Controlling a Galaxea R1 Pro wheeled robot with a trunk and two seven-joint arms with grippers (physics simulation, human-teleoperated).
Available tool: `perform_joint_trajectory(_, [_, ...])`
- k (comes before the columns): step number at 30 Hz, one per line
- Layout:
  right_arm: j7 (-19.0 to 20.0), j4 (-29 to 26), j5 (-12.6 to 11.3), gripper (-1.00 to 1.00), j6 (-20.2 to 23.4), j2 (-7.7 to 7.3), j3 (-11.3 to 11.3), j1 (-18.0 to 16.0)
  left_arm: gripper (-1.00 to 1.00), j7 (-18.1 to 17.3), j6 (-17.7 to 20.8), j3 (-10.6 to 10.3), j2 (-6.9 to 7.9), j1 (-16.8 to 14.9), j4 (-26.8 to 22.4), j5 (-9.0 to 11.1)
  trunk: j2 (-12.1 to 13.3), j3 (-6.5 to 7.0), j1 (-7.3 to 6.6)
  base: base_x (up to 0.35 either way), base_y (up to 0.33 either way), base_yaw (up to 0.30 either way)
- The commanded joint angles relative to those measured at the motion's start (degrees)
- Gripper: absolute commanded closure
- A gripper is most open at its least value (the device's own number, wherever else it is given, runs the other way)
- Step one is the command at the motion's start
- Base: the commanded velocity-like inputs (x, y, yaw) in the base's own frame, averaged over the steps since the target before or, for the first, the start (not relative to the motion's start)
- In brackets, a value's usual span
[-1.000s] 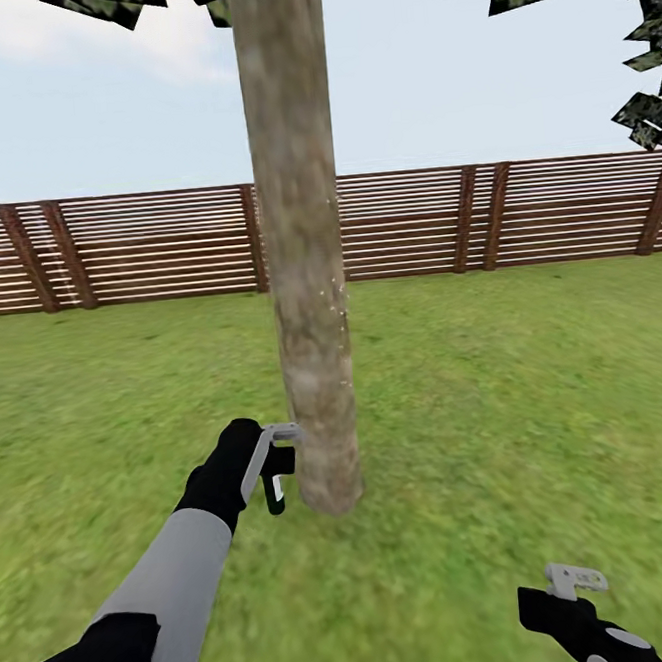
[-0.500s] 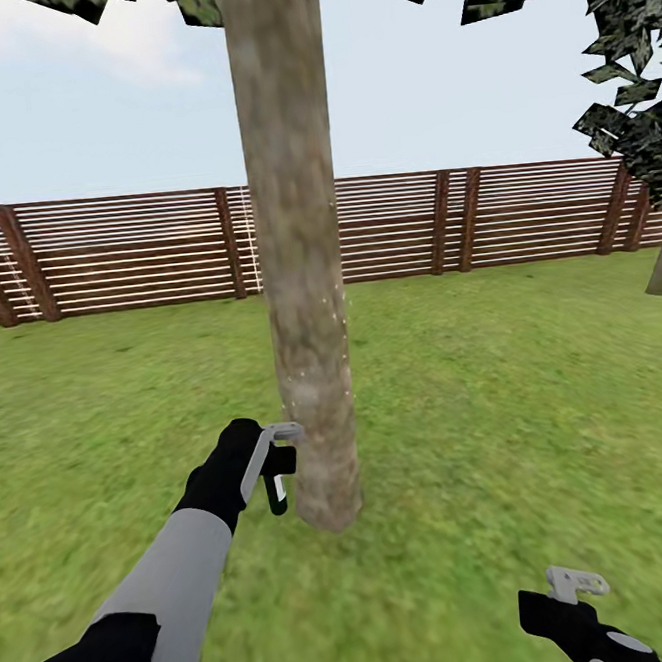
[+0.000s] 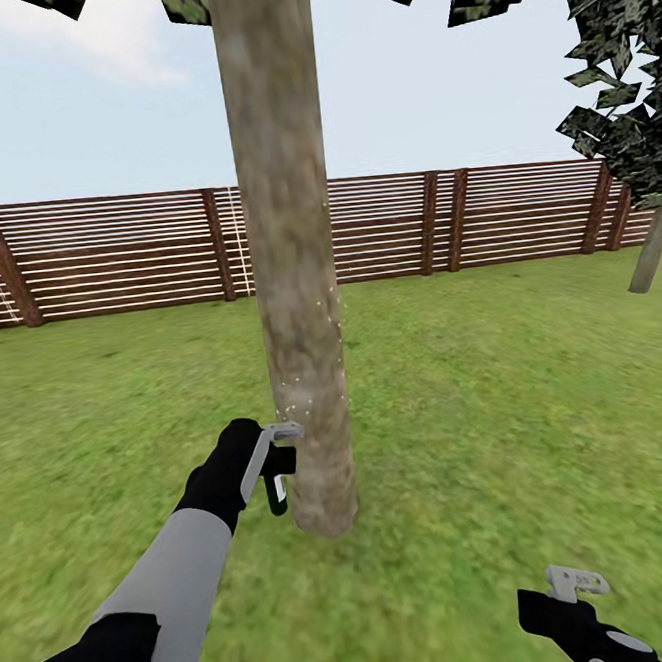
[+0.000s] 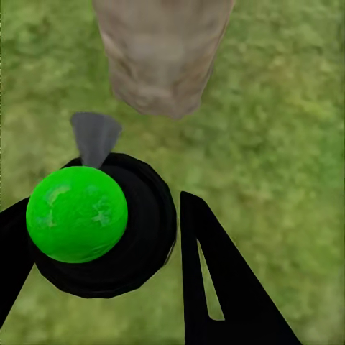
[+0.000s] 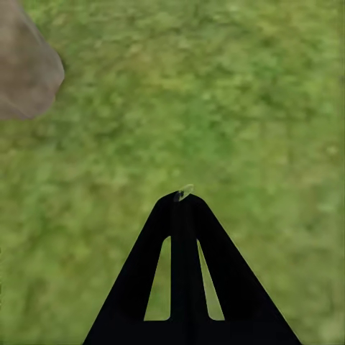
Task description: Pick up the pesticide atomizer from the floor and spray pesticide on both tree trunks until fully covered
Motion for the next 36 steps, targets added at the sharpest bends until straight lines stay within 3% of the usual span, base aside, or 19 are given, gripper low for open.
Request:
perform_joint_trajectory(1, [-0.6,-0.1,-0.5,1.00,0.1,-0.07,0.2,0.0,1.00,0.3,0.3,0.0,-0.02,0.0,0.0,0.0,0.0,-0.06,-0.01,0.000,0.000,0.000])
perform_joint_trajectory(6, [-0.6,-0.1,-0.6,1.00,0.1,-0.07,0.2,0.0,1.00,0.3,4.2,0.3,-0.12,-0.1,-0.2,0.6,0.0,-0.06,-0.01,0.000,0.000,0.000])
perform_joint_trajectory(8, [-0.6,-0.1,-0.6,1.00,0.1,-0.07,0.2,0.0,1.00,0.5,4.2,0.3,-0.17,-0.4,-0.2,3.3,0.0,-0.06,-0.01,0.000,0.000,0.000])
perform_joint_trajectory(10, [-0.6,-0.2,-0.6,1.00,0.1,-0.07,0.2,0.0,1.00,0.6,4.2,0.2,-0.18,-0.9,-0.2,4.2,0.0,-0.06,-0.01,0.000,0.000,0.000])
perform_joint_trajectory(16, [-0.6,-0.2,-0.6,1.00,0.1,-0.07,0.2,0.0,1.00,0.8,4.2,0.3,-0.26,-6.2,-0.1,4.8,0.0,-0.06,-0.01,0.000,0.000,0.000])
perform_joint_trajectory(21, [-0.7,-0.2,-0.6,1.00,0.1,-0.01,0.3,0.0,1.00,0.8,4.2,0.3,-0.26,-14.1,1.7,4.7,0.0,-0.06,-0.01,0.000,0.000,0.000])
perform_joint_trajectory(23, [-0.7,-0.2,-0.6,1.00,0.1,0.01,0.3,0.0,1.00,0.8,4.2,0.3,-0.26,-19.4,6.3,5.3,0.0,-0.06,-0.01,0.000,0.000,0.000])
perform_joint_trajectory(29, [-0.7,-0.4,-0.5,1.00,0.1,0.02,0.4,0.0,1.00,0.9,4.2,0.4,-0.26,-33.8,19.4,9.6,0.0,-0.06,-0.01,0.000,0.000,0.000])
perform_joint_trajectory(32, [-0.8,-0.8,-0.5,1.00,0.4,0.02,0.4,0.0,1.00,2.1,4.2,0.4,-0.26,-39.4,23.7,13.4,0.0,-0.06,-0.01,0.000,0.000,0.000])
perform_joint_trajectory(36, [-0.8,-1.1,-0.5,1.00,0.5,0.02,0.4,0.0,1.00,8.1,4.2,0.4,-0.26,-47.2,28.5,20.7,0.0,-0.06,-0.01,0.000,0.000,0.000])
